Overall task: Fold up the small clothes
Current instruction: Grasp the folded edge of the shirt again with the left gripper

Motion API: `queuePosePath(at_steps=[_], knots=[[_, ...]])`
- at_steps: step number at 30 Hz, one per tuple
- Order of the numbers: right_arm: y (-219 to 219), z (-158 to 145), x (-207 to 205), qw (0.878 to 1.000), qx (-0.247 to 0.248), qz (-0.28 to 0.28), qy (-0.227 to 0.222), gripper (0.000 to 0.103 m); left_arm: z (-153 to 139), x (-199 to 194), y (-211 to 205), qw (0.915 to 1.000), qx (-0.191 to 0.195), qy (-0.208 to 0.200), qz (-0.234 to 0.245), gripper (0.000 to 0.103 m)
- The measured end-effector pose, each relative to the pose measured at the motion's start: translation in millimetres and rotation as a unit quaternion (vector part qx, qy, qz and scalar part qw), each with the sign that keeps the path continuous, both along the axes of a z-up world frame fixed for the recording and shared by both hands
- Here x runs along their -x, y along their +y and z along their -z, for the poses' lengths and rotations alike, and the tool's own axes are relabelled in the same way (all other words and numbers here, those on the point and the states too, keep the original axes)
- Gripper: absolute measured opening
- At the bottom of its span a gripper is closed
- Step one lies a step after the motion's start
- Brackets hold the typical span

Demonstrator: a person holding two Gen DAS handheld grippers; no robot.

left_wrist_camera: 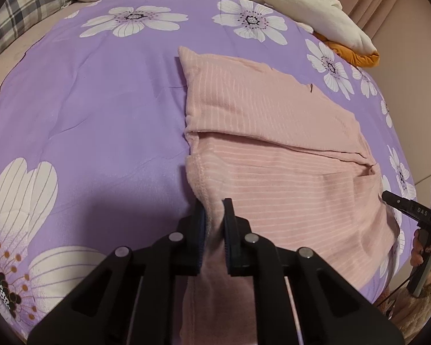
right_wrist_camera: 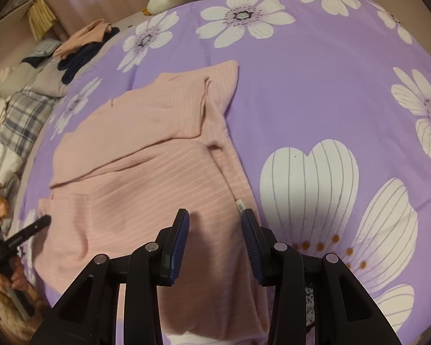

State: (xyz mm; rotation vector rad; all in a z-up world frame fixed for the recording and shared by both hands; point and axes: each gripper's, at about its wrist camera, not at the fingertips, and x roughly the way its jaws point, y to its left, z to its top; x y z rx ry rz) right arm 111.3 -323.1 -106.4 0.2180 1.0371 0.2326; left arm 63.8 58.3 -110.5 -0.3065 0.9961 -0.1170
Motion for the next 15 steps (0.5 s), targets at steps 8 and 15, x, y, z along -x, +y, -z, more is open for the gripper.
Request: queuePosePath(at_steps=[8,15], knots=[[7,9,-18,0.999,-0.010,-0.046,0.013,0.041,-11,6,2,0.9996,0.017,-0.022,-0.010,0.006],[9,11,-24,0.999,-0.012,-0.053,-0.003,0.041,-19,11,4,0.9990,0.026,-0.032,-0.017,0.006]])
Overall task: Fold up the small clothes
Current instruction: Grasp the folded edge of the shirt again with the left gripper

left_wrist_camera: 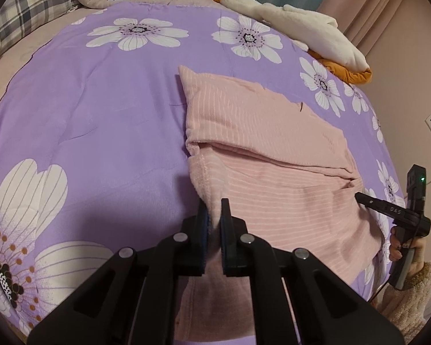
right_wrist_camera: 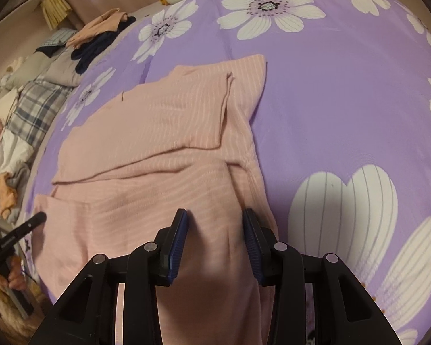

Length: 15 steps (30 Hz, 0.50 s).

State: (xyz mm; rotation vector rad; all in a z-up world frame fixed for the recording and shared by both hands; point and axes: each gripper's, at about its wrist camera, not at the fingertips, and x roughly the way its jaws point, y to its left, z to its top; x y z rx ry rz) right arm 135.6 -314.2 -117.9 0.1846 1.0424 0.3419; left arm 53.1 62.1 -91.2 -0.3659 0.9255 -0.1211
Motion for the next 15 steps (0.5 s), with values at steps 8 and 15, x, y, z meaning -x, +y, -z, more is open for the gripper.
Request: queuePosePath(at_steps=[8,15], knots=[[2,-24,25,0.999,-0.013,0.020,-0.047,0.007,-7,7,5,0.9999,0.014,-0.008,0.001,0.006],[-11,-76,57,0.991,-0.064,0.031,-0.117,0.007,-20,13,4,0.9994,0.021,-0.026,0.001,0.006]])
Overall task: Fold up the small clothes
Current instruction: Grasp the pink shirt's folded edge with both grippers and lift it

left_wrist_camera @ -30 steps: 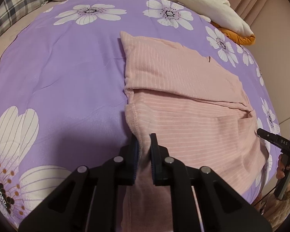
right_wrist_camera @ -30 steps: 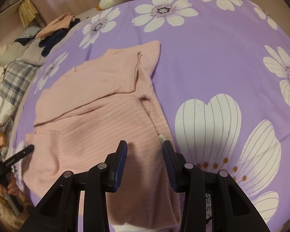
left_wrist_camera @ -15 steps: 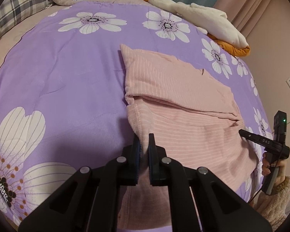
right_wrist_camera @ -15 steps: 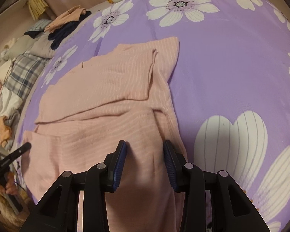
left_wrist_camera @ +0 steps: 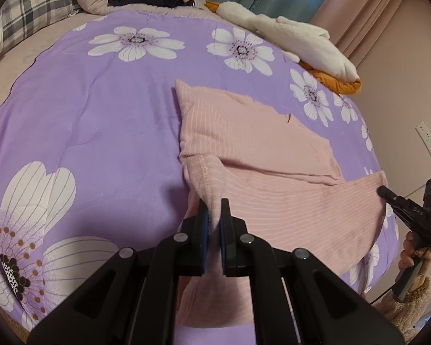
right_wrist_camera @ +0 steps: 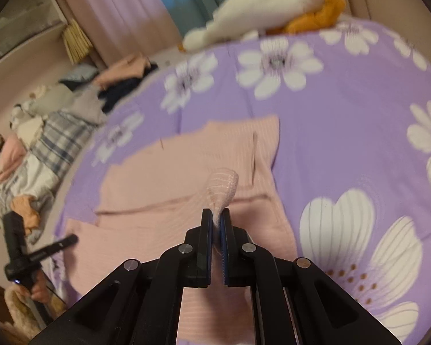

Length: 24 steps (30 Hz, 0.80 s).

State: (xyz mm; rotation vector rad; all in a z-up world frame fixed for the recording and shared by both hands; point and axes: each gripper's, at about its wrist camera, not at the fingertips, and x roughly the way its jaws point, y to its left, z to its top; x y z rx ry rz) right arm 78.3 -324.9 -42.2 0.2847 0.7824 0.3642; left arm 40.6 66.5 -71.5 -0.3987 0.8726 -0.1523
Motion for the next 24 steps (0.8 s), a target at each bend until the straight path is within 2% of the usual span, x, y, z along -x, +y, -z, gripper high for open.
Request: queuePosePath(at_steps=[4,15,21,24], knots=[[1,-13,1,1.000,0.003,0.004,-0.020,0.007,-13,-2,-2,0.9998,-0.006,-0.018,-0.002,0.005],[2,-26,-22,0.999,-0.009,0.019,-0.036,0.007,-46,-23,2,0.9985,-0.003,-0.054,-0.007,0.005],[5,-42,-45,0.998,0.001,0.031,-0.060,0.007,-61,-52,11,0.9973,0.009,-0.070,-0.020,0.005],[7,-43,-62,0.997,0.007,0.040,-0.060,0.007,-64,-70,12,0.9971,0.003,-0.072,-0.026,0.005]])
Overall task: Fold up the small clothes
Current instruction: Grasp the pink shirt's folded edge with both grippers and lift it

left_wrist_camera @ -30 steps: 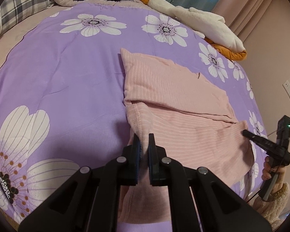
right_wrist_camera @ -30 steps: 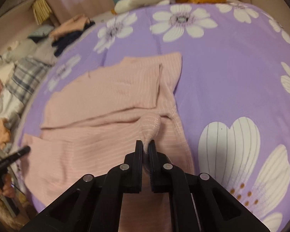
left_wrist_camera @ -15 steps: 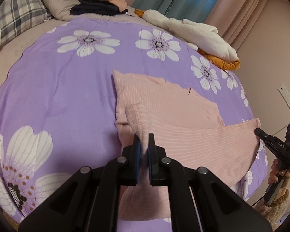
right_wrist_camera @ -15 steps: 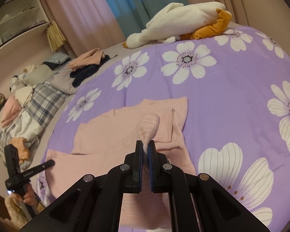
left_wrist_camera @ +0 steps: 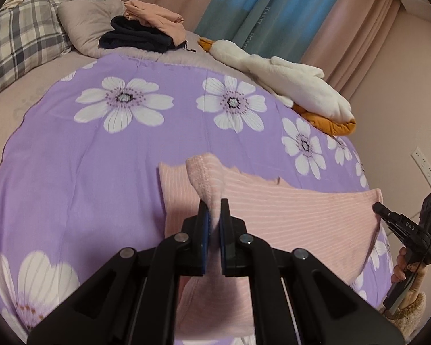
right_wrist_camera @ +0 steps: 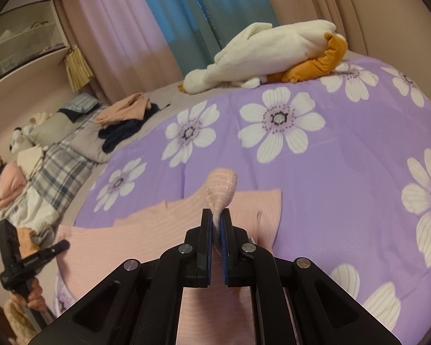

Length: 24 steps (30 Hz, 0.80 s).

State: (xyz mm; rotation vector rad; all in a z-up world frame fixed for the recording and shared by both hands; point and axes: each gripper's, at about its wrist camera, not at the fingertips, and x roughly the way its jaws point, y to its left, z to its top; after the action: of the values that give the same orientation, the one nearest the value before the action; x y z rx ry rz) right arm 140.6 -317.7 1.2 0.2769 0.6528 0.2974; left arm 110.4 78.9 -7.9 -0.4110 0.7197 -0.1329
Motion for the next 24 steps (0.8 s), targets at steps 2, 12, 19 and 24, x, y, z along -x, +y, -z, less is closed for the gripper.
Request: queuePosePath(at_steps=[2,12,19,24], knots=[[1,1,-13,1.000,0.004,0.006,0.001,0.007,0,-15,2,1.0000,0.002,-0.001,-0.001,0.005],[9,41,-88,0.997,0.023,0.023,0.065,0.007,25,-87,4,0.9993,-0.016,0.033,-0.011,0.005],[16,80,-124,0.991,0.055,0.040,0.114,0.007,62,-123,4,0.9958,-0.033,0.084,-0.014,0.005],[19,99,-134,0.987,0.076,0.044,0.136,0.007,86,-134,6,0.9917,-0.052,0.116,-0.018,0.005]])
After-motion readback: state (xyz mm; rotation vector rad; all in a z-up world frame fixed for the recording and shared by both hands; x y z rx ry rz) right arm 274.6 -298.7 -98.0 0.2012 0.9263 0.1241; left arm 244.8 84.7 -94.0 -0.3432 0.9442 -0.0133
